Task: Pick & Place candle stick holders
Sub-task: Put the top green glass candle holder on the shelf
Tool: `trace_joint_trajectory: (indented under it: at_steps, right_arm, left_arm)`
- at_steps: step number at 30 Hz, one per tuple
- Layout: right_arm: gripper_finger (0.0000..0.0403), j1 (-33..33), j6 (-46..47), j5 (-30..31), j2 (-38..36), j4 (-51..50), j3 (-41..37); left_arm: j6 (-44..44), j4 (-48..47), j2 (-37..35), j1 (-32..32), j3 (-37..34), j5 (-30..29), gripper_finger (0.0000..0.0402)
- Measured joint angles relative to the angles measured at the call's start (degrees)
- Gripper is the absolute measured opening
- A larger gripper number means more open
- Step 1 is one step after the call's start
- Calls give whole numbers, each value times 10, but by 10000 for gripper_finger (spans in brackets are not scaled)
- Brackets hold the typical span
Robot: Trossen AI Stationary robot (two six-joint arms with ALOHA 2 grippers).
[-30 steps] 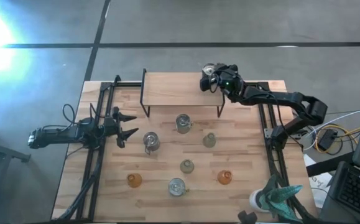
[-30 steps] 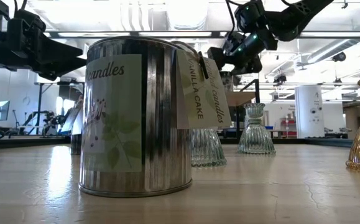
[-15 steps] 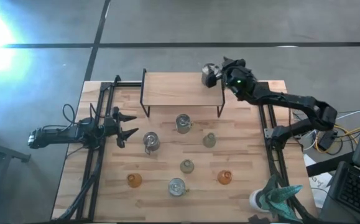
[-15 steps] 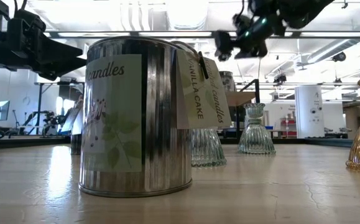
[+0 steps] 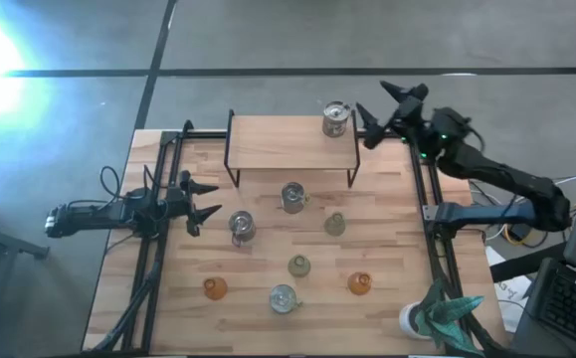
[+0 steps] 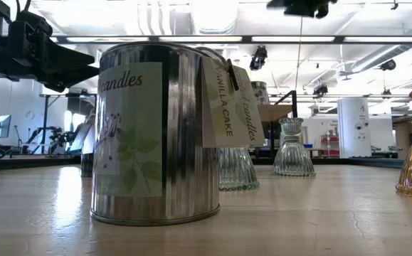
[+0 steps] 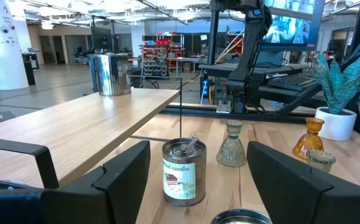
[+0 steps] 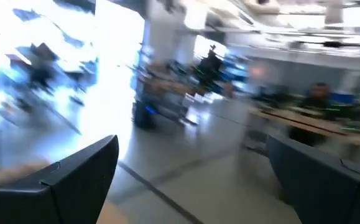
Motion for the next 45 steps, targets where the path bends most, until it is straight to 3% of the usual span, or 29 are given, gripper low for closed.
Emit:
trace_joint_trajectory:
  at_steps: [8, 17, 22, 25, 28, 33, 38, 45]
  right_arm:
    - [400, 0, 187, -230, -74, -6, 0]
    - [400, 0, 444, -421, -84, 18, 4]
    - [400, 0, 516, -553, -89, 25, 5]
    - [400, 16, 532, -589, -97, 29, 5]
    - [400, 47, 529, -583, -107, 42, 6]
    - [400, 100, 513, -514, -113, 10, 6]
    - [400, 162, 442, -367, -106, -121, 20]
    - [400, 267, 403, -178, -56, -252, 110]
  left_arm:
    - [0, 0, 0, 0, 0, 0, 273]
    - [0, 0, 0, 0, 0, 0, 273]
    - [0, 0, 0, 0, 0, 0, 273]
    - [0, 0, 0, 0, 0, 0, 273]
    - [0, 0, 0, 0, 0, 0, 273]
    - [0, 0, 0, 0, 0, 0, 273]
    - [0, 0, 0, 0, 0, 0, 273]
    - [0, 0, 0, 0, 0, 0, 273]
